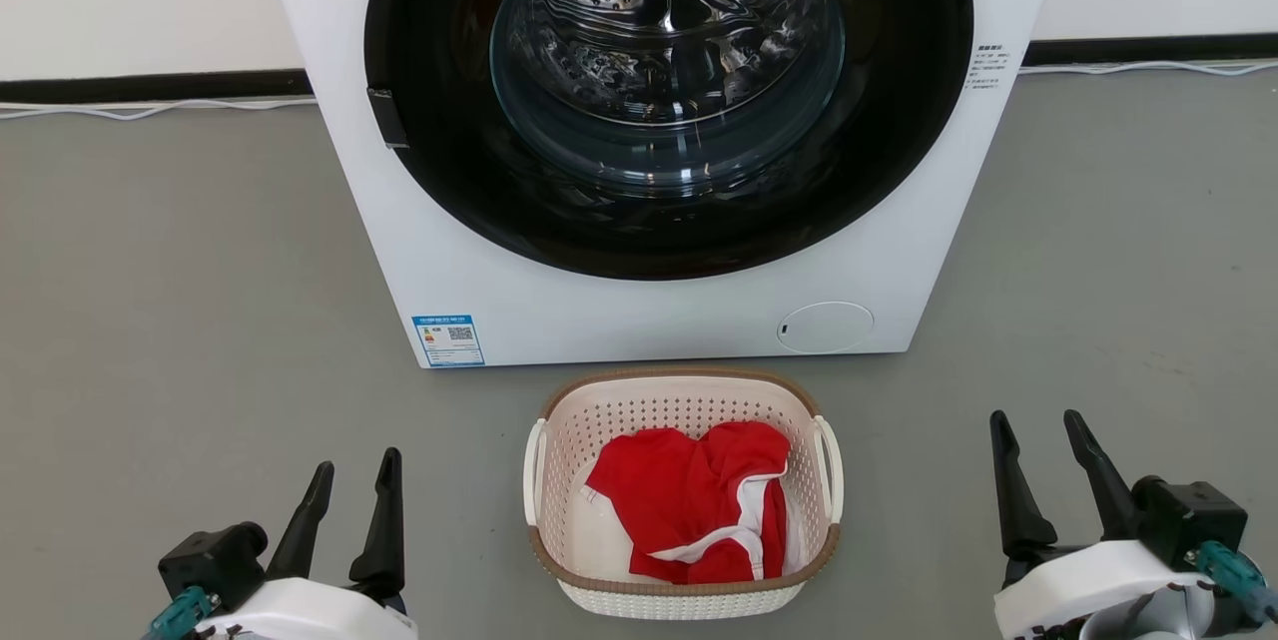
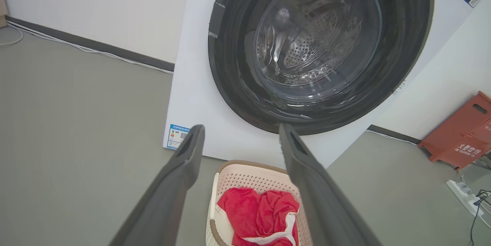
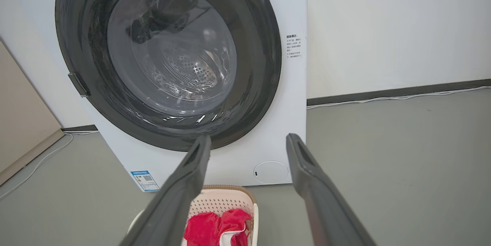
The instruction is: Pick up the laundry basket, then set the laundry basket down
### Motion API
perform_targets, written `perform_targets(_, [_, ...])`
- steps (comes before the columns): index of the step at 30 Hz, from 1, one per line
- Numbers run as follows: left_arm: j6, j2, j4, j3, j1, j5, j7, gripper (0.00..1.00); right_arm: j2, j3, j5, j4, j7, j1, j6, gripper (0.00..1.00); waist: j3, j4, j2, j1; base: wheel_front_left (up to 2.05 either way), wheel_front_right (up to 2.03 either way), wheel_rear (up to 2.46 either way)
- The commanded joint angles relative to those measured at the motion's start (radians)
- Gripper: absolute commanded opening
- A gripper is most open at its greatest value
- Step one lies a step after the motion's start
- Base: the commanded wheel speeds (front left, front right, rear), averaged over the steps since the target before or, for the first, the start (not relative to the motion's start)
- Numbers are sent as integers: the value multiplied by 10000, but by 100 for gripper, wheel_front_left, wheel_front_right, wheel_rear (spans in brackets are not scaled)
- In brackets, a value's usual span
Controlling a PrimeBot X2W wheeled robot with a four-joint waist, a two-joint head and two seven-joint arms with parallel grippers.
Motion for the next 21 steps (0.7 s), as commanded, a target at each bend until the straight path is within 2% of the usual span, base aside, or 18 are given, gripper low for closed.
perform_targets(1, [-60, 148, -238, 220, -247, 302, -138, 100, -111, 216, -333, -223, -204, -410, 62, 100, 5, -1, 0, 0, 0, 0, 0])
perform_targets(19, [-71, 336, -89, 78, -284, 2314, -686, 100, -188, 148, -2755, -118, -751, -428, 73, 100, 74, -26, 0, 0, 0, 0, 0])
perform_targets(21, [-71, 335, -73, 79, -283, 2298, -686, 100, -179, 130, -2714, -126, -751, -424, 73, 100, 77, -24, 0, 0, 0, 0, 0])
